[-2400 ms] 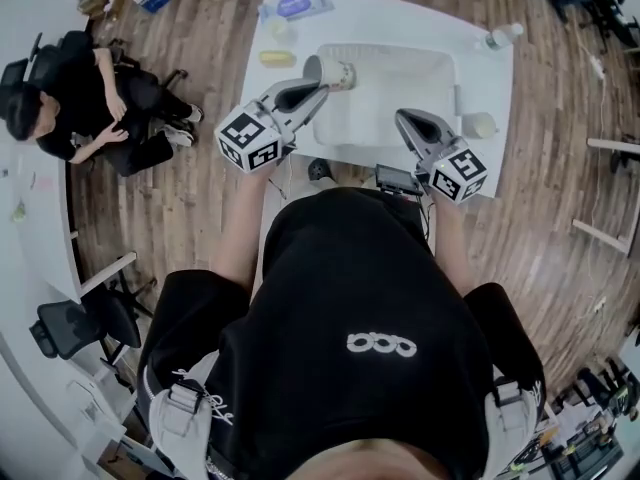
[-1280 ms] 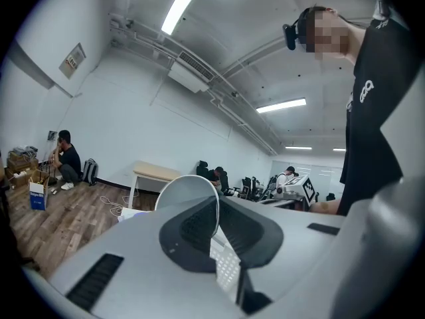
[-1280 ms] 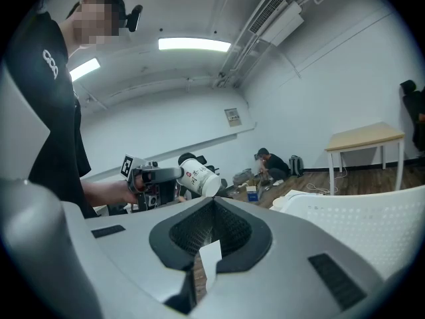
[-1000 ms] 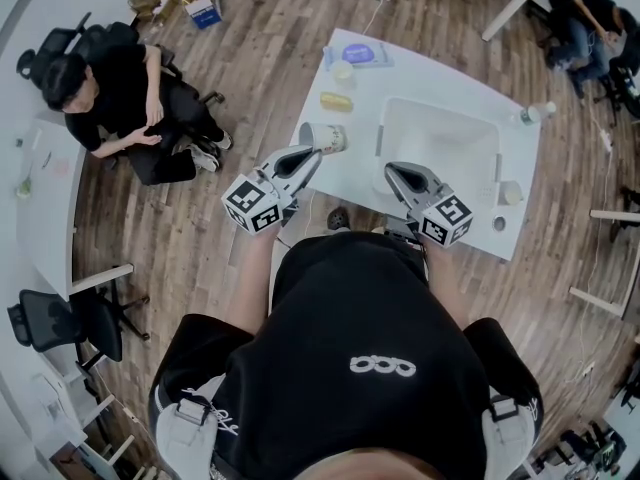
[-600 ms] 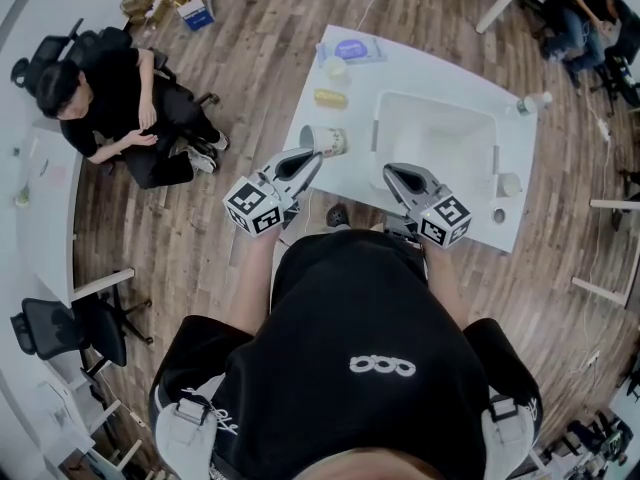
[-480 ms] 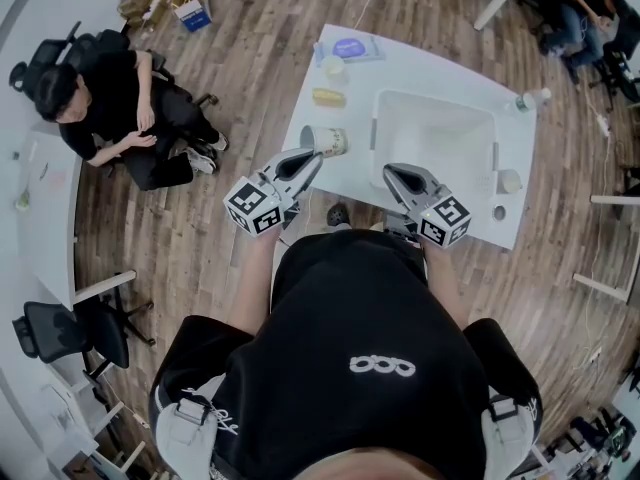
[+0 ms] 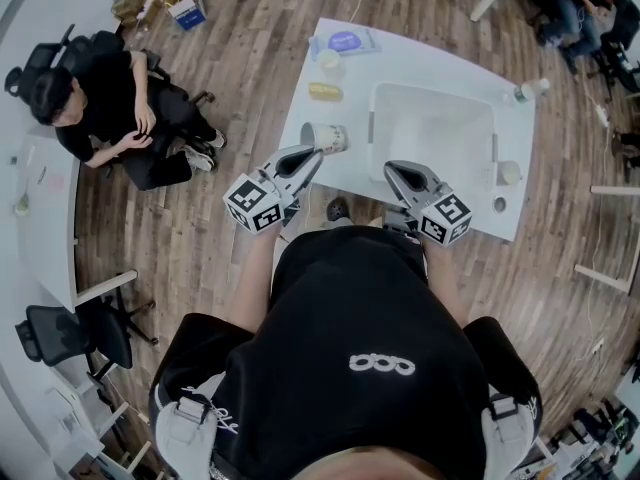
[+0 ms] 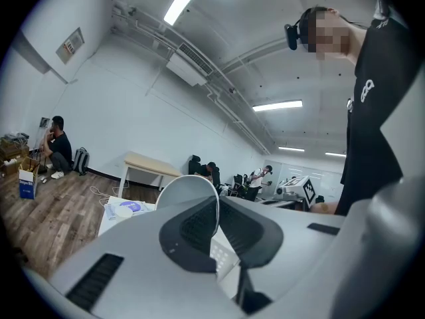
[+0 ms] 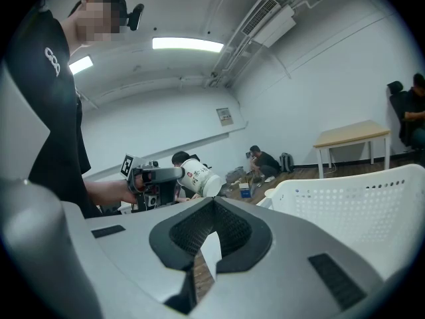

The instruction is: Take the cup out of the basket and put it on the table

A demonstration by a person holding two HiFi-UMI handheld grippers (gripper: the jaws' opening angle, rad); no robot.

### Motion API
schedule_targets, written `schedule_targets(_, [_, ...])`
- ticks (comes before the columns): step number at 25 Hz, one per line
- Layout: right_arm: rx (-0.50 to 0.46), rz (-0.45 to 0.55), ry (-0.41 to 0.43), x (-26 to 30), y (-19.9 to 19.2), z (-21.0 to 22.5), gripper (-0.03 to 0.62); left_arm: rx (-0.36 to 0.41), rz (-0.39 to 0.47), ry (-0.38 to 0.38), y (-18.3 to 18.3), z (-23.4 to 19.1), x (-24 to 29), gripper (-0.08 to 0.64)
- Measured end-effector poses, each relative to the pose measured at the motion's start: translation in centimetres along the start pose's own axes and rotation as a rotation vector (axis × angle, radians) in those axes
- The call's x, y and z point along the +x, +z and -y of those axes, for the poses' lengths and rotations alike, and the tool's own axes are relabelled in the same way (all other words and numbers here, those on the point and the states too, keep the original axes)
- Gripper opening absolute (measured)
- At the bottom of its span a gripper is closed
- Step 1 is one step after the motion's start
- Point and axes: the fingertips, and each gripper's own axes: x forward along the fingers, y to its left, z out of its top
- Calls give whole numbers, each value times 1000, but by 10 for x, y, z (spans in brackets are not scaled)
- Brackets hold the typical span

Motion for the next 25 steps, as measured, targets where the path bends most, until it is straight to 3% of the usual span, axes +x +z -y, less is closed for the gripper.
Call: schedule_targets(25, [-3, 2, -15, 0, 0, 1, 25, 0, 0, -6, -1, -1, -1, 18])
